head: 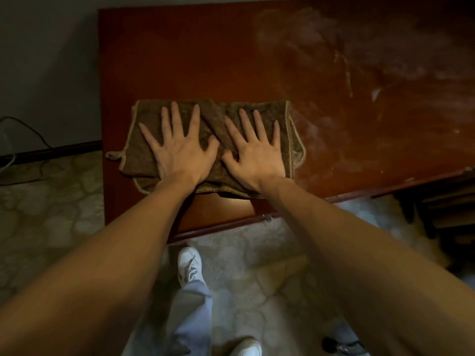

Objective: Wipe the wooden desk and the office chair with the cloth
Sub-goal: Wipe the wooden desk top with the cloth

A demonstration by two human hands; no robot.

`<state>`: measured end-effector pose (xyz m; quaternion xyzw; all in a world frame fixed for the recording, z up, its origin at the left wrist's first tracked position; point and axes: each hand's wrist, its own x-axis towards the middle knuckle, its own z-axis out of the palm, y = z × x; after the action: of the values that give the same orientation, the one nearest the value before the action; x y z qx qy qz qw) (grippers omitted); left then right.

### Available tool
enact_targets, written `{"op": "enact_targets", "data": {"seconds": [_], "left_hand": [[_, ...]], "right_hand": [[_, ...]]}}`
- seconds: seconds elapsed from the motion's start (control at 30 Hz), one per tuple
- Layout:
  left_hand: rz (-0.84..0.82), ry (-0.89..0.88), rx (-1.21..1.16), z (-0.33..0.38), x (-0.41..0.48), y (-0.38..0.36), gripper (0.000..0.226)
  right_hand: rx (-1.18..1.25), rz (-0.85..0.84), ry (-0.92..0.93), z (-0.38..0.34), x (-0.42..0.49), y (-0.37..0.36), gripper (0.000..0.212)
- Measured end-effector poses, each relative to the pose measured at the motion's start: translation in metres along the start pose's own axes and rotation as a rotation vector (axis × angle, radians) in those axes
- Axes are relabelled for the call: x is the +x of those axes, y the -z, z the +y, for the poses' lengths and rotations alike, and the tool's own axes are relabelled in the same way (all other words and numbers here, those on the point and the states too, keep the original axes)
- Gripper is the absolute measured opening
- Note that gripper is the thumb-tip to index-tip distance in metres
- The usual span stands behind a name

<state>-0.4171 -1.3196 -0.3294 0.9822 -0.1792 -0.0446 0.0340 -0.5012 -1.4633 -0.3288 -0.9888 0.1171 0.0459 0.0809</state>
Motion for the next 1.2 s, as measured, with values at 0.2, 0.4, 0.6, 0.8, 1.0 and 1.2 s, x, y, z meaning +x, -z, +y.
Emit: {"op": "enact_targets", "data": {"seconds": [0.2,0.4,0.6,0.8,1.0,1.2], "left_hand": [[0.002,-0.024,-0.014,0.015,-0.065,-0.007,0.079],[0.011,-0.036,-0.027,0.035,-0.100,-0.016,0.079],[0.020,-0.054,-0.044,0.034,-0.093,-0.019,0.082],[0.003,-0.074,-0.044,0.040,-0.073,-0.015,0.084],[0.021,-0.044,-0.040,0.058,-0.026,-0.014,0.085],[0.045,-0.048,-0.041,0.071,0.021,-0.011,0.085]], "right_hand": [[0.009,0.009,0.004,0.022,-0.065,-0.005,0.072],[-0.035,-0.010,0.027,0.059,-0.100,0.000,0.072],[-0.064,-0.016,0.057,0.063,-0.085,-0.001,0.075],[-0.066,-0.011,0.082,0.071,-0.070,0.004,0.076],[-0.046,-0.016,0.078,0.093,-0.019,0.014,0.074],[-0.013,0.020,0.061,0.108,0.022,0.020,0.073]]}}
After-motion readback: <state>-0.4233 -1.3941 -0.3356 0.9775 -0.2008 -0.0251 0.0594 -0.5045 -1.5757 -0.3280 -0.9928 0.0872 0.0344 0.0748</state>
